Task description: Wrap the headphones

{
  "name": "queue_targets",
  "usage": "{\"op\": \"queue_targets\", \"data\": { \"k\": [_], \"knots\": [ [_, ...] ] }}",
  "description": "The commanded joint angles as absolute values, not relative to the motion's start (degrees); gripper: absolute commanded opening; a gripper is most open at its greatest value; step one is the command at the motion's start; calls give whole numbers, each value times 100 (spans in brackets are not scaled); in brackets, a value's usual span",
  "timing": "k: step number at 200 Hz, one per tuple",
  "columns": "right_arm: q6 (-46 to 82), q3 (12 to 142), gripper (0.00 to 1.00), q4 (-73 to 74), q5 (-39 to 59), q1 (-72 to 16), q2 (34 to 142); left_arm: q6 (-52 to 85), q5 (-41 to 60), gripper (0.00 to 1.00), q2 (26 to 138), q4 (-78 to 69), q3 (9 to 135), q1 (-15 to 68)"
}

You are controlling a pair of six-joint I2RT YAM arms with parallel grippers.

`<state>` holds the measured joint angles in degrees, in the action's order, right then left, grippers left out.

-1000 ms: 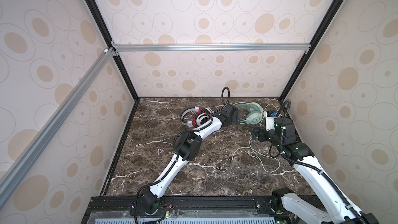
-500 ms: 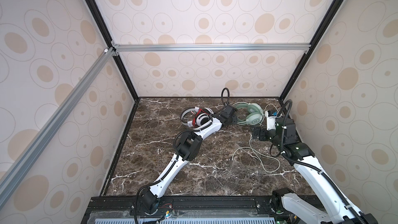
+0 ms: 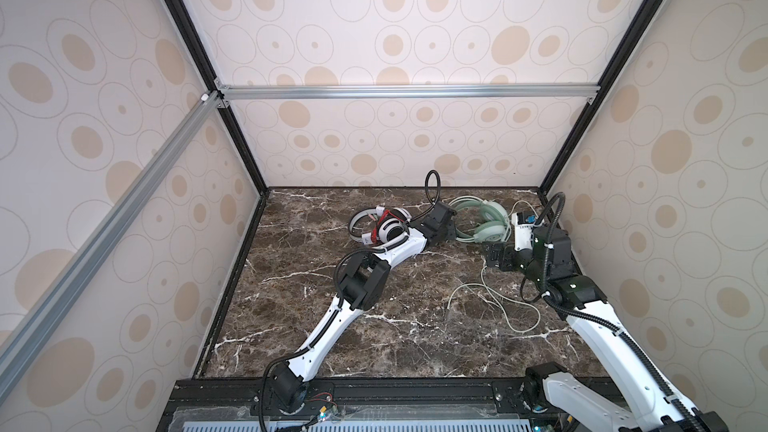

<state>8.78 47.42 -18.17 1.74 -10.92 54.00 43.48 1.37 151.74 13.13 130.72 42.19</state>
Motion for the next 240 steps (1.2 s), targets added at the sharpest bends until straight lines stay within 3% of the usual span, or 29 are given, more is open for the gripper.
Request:
{"op": "queue_targets", "data": {
  "k": [1, 84, 165, 208, 240],
  "knots": [
    [966, 4668, 100, -1775, 212, -1046, 5312, 4076, 110, 16, 14741, 1364, 12878, 4209],
    [998, 4750, 100, -1966, 202, -1046, 5134, 3878, 325, 9, 13829, 1456, 11925, 4227],
    [1046, 4818, 100, -2142, 298, -1048, 5042, 4191, 297, 9, 11587, 605, 8510, 4445],
    [1091, 4869, 100, -2162, 408, -1046, 5079, 4402, 303, 14, 11047, 352, 7497, 4697],
    [1128, 4885, 100, -2178, 466, -1048, 5088, 4443, 279, 32, 10756, 251, 7136, 4702]
  ]
}}
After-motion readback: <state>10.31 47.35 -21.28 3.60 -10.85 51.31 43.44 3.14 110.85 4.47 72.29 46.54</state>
